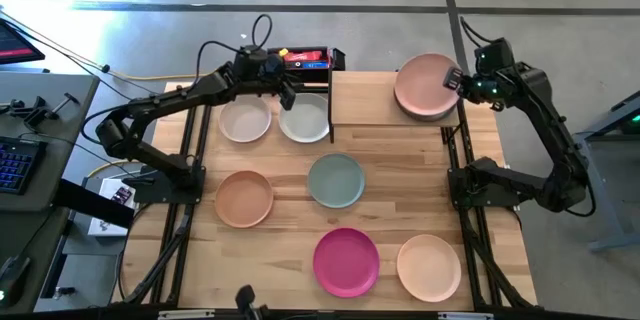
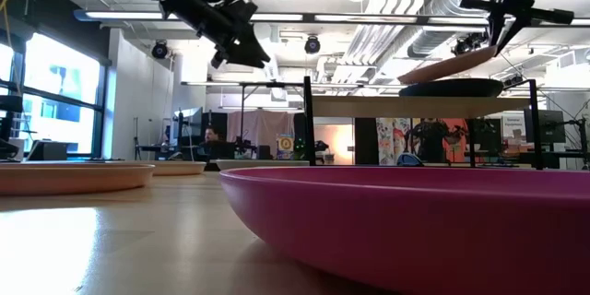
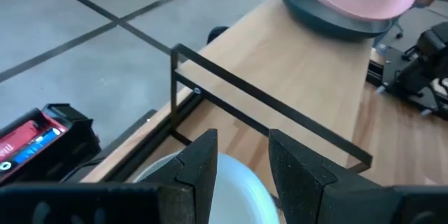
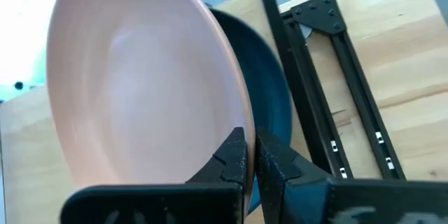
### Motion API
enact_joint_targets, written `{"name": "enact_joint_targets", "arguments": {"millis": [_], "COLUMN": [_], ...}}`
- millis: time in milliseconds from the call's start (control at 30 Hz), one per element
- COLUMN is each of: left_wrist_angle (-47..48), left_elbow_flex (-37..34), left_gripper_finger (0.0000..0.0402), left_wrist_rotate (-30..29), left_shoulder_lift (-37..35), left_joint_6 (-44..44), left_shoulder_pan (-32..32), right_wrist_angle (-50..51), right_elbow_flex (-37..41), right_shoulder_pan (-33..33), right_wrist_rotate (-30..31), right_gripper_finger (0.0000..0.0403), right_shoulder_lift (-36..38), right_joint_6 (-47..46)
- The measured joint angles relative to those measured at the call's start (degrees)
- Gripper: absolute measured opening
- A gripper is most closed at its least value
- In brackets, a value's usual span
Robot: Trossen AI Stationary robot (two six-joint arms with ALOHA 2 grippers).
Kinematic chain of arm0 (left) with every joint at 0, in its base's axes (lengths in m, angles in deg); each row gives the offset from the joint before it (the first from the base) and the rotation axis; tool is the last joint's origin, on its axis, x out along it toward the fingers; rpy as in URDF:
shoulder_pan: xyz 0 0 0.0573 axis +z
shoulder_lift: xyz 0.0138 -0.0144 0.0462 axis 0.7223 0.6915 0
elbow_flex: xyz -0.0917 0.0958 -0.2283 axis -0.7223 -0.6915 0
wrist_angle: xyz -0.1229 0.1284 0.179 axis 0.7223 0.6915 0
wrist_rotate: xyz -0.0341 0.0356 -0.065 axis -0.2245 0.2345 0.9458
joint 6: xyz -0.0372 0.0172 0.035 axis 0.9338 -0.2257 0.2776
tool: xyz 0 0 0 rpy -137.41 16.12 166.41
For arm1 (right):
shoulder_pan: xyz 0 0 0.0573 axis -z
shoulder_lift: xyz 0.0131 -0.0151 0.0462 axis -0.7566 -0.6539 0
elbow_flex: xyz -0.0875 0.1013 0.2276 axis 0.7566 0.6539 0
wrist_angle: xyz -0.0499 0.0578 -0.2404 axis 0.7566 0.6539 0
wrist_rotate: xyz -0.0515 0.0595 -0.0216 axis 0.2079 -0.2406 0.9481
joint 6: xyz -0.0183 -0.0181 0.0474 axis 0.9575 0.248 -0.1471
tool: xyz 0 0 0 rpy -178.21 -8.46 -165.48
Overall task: Place and stack plates onto a shelf
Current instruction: Stack the bottom left light brown plate on top of the black plate on the shelf
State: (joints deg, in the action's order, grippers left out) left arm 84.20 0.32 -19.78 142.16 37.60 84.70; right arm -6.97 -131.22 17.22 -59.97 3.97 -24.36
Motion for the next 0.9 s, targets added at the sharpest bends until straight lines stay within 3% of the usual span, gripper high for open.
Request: {"name": "enact_joint_targets", "arguments": {"millis": [900], "left_wrist_angle": [-0.2], "left_elbow_flex": [0.0], "left_gripper_finger": [0.0115], "left_wrist_rotate": [0.0], "left_shoulder_lift": [0.0], "left_joint_6": [-1.3], "left_shoulder_pan": [0.9], "right_wrist_angle": [1.1], "right_elbow_flex": [0.0], "right_shoulder_pan": [-0.5], "right_wrist_rotate": [1.9], "right_gripper_finger": [0.0], "right_shoulder_lift": [-4.0], "right_joint_6": [-3.5]}}
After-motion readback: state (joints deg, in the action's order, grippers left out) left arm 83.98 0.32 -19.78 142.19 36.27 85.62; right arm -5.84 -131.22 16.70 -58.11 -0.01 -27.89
